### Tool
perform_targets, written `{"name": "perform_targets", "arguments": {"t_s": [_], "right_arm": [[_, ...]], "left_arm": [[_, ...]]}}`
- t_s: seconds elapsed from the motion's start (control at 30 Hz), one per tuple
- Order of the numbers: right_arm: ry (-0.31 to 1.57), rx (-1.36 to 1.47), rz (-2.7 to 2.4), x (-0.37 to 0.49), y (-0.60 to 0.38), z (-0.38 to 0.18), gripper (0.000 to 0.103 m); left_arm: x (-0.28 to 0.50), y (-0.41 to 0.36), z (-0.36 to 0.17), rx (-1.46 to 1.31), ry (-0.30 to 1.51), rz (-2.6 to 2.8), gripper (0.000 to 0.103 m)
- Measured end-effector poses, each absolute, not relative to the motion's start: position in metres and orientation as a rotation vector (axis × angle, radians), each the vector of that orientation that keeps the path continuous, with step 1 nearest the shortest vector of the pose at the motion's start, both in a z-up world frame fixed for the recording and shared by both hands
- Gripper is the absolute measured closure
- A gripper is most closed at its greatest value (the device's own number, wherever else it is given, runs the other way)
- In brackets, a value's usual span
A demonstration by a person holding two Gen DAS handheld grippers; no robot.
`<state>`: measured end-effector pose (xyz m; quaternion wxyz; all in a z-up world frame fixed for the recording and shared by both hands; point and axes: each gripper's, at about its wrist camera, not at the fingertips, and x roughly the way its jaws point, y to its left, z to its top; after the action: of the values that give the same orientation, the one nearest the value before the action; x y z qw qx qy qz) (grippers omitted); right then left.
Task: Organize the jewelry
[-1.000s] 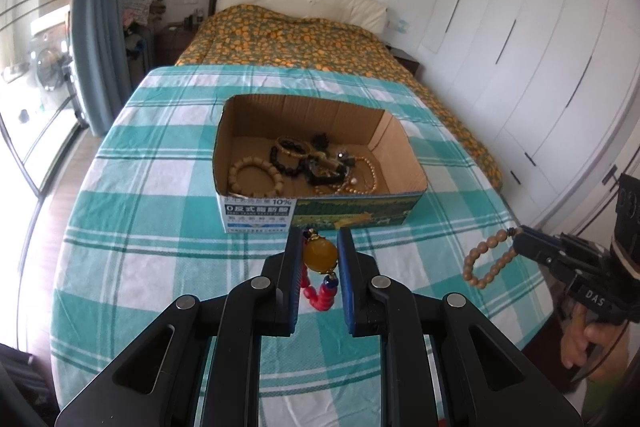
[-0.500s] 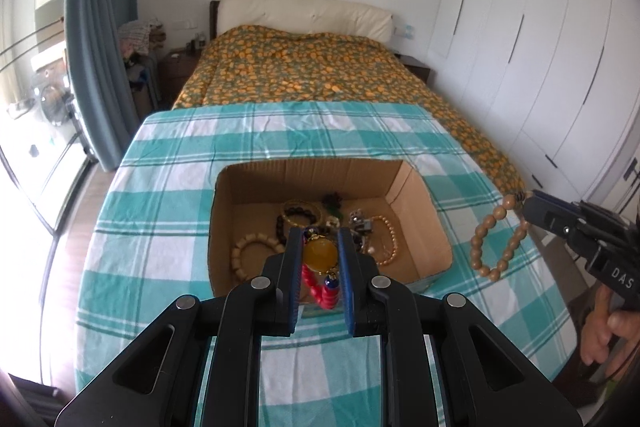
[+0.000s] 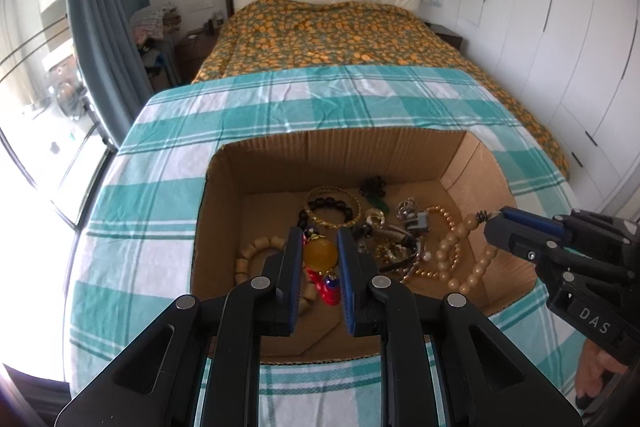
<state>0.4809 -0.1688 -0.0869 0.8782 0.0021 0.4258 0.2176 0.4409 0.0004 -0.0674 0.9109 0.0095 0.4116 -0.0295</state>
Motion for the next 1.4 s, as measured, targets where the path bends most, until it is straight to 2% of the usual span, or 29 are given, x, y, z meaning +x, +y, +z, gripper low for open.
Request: {"name": "perform_targets", "arguments": {"t_s": [0.03, 0.07, 0.1, 0.13, 0.17, 0.2, 0.27, 0.4, 0.6, 0.83, 1.4], "right_arm": [[0.894, 0.0, 0.445, 0.481, -0.169, -0.089, 0.086], [0.898, -0.002, 0.432, 0.48, -0.17, -0.091, 0.072], [0.893, -0.003, 0.411, 0.479, -0.172, -0.09, 0.046], [0.883, -0.005, 0.385, 0.476, -0.174, -0.087, 0.036], [0.872, -0.009, 0.364, 0.473, -0.177, -0.084, 0.031], [0.861, -0.016, 0.35, 0.469, -0.179, -0.08, 0.031], [0.842, -0.035, 0.31, 0.462, -0.183, -0.071, 0.031], [0.806, -0.047, 0.255, 0.443, -0.19, -0.052, 0.02], [0.77, -0.105, 0.192, 0.415, -0.191, -0.023, 0.017], [0.755, -0.108, 0.179, 0.375, -0.187, 0.004, 0.017], [0.717, -0.101, 0.229, 0.324, -0.178, 0.041, 0.017]], "left_arm": [[0.441, 0.0, -0.07, 0.026, 0.851, -0.051, 0.084], [0.439, 0.0, -0.072, 0.031, 0.852, -0.04, 0.072], [0.437, 0.0, -0.073, 0.033, 0.85, -0.03, 0.06], [0.433, 0.001, -0.072, 0.035, 0.84, -0.017, 0.034], [0.429, 0.001, -0.069, 0.039, 0.82, 0.0, 0.017], [0.423, 0.001, -0.065, 0.05, 0.793, 0.018, 0.009], [0.411, -0.001, -0.056, 0.075, 0.747, 0.049, 0.003], [0.392, -0.009, -0.038, 0.113, 0.693, 0.113, 0.001], [0.357, -0.026, -0.019, 0.191, 0.649, 0.17, 0.001], [0.333, -0.031, -0.006, 0.16, 0.723, 0.108, 0.001], [0.294, -0.011, 0.022, 0.056, 0.725, 0.15, 0.0]]}}
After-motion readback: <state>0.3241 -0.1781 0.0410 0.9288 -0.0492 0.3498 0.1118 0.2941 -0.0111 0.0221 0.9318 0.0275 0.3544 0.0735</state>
